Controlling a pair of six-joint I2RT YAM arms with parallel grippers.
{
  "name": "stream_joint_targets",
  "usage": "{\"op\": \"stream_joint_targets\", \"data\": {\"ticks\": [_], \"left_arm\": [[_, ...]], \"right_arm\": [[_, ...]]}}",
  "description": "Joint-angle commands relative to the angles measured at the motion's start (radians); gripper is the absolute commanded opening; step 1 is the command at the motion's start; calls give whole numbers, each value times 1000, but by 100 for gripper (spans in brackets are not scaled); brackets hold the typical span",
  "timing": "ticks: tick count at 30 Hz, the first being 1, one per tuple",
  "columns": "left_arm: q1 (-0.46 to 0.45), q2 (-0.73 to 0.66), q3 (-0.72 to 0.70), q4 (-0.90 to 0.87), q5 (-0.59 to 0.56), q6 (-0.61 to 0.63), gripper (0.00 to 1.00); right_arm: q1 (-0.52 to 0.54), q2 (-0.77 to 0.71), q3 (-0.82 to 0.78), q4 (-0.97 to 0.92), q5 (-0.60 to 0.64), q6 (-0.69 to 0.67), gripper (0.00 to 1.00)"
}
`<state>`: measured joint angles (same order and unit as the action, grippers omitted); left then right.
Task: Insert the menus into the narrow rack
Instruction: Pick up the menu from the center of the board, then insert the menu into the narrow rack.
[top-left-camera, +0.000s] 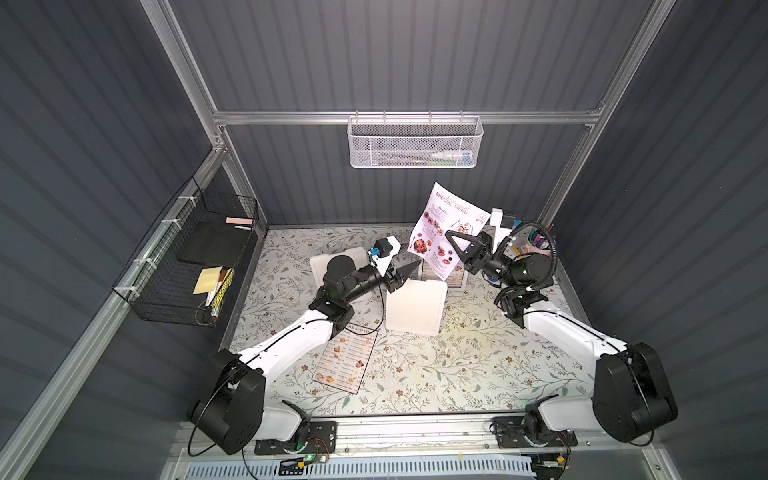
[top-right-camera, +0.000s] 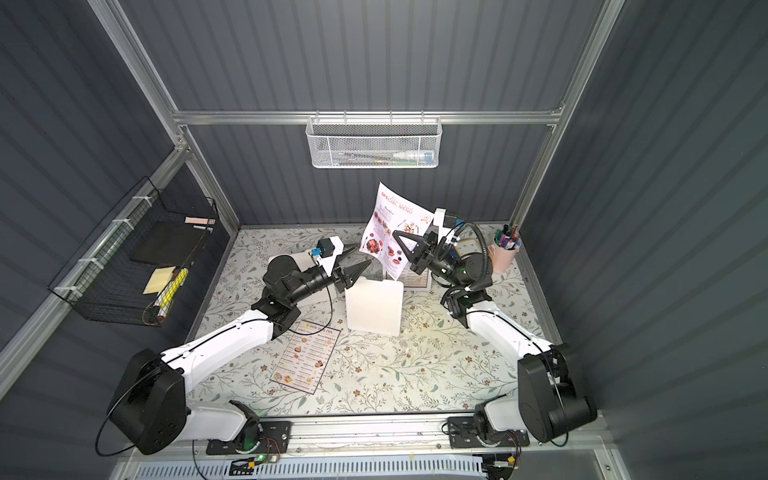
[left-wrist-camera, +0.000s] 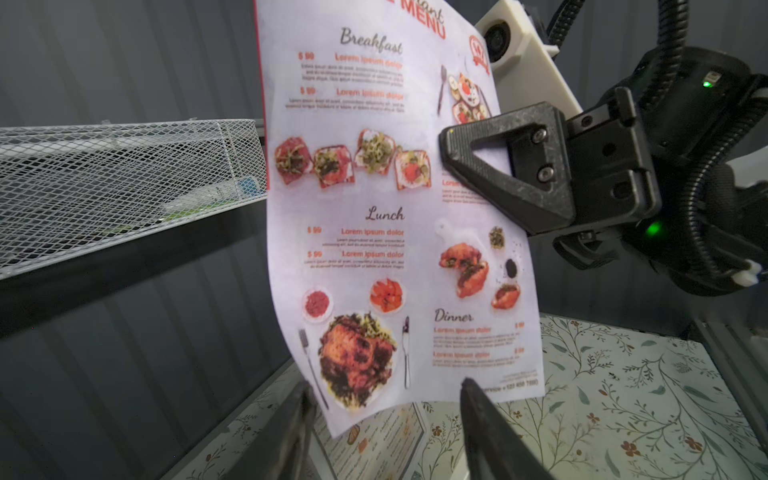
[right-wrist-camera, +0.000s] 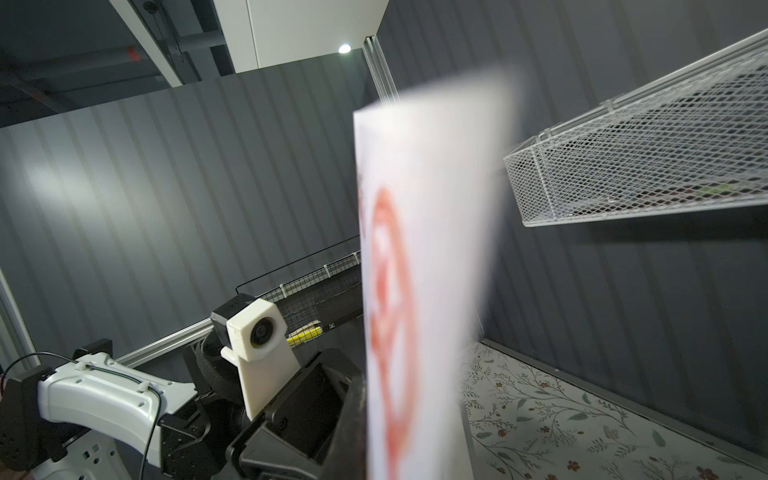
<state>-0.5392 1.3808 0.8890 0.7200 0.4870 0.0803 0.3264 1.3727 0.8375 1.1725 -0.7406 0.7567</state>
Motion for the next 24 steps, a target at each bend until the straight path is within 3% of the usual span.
{"op": "stream_joint_targets", "data": {"ticks": [1,20,24], "left_arm": [[8,-33,-7,30,-18,-26,60],[19,-37,-13,49,56,-34,60],[29,-29,-13,50,61,-46,72]], "right_arm": [[9,-37,-14,73,-27,21,0],[30,-46,-41,186,-82,37,0],[30,-38,-38,208,-92,36,0]]}}
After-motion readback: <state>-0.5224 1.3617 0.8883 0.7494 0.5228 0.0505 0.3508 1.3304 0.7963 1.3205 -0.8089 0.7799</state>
